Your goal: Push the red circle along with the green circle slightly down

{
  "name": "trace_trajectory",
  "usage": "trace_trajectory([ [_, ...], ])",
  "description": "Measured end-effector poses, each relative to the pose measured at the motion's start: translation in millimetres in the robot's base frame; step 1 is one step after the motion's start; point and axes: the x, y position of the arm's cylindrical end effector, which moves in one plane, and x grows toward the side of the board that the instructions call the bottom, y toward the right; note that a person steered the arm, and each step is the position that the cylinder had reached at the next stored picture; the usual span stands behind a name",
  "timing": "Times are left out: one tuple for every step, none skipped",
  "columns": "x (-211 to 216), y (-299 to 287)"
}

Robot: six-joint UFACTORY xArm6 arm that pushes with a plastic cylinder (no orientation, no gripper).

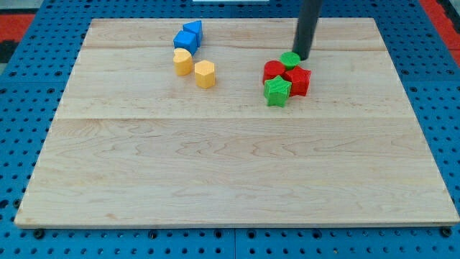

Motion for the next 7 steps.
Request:
trace_trajectory([
  [0.0, -40.2],
  [-0.4, -49.7],
  [-4.8, -71.1],
  [-4.9, -113.3],
  [14.3, -129.5],
  [27.8, -128.1],
  [42.7, -121.1],
])
